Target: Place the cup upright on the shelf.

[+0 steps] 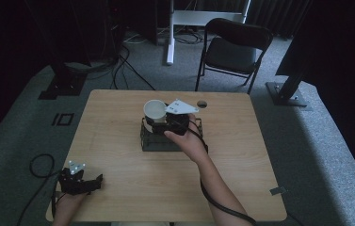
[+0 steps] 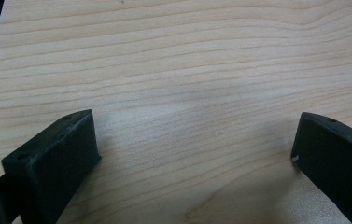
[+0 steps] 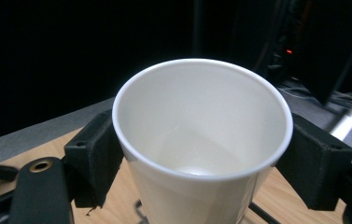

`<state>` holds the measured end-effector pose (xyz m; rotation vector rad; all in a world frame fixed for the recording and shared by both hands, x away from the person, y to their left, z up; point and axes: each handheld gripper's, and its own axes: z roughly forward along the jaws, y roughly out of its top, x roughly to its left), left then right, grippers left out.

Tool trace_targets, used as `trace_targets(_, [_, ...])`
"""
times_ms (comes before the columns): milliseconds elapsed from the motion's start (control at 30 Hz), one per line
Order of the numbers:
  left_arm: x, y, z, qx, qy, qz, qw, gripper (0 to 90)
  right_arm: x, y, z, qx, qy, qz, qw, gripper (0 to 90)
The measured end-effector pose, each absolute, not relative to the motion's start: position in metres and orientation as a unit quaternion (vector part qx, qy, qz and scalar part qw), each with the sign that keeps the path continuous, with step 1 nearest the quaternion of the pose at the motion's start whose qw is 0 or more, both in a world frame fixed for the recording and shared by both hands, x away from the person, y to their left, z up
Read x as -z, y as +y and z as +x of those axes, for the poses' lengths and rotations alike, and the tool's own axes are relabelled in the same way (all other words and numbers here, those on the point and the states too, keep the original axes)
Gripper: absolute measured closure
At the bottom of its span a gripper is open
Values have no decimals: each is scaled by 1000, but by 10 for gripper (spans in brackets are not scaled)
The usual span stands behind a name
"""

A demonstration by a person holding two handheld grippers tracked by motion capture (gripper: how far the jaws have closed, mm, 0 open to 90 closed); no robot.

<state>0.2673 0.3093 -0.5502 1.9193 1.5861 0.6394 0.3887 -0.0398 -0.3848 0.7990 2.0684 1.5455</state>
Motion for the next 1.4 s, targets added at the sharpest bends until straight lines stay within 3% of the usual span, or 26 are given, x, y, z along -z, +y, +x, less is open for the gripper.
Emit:
trace_targets(700, [550,309,267,-239,592,716,282,7,418,-82,411,-504,747,358,244,205])
trace_targets(1400, [550,309,267,-239,592,716,282,7,448,-82,419,-487,754,378,228,205])
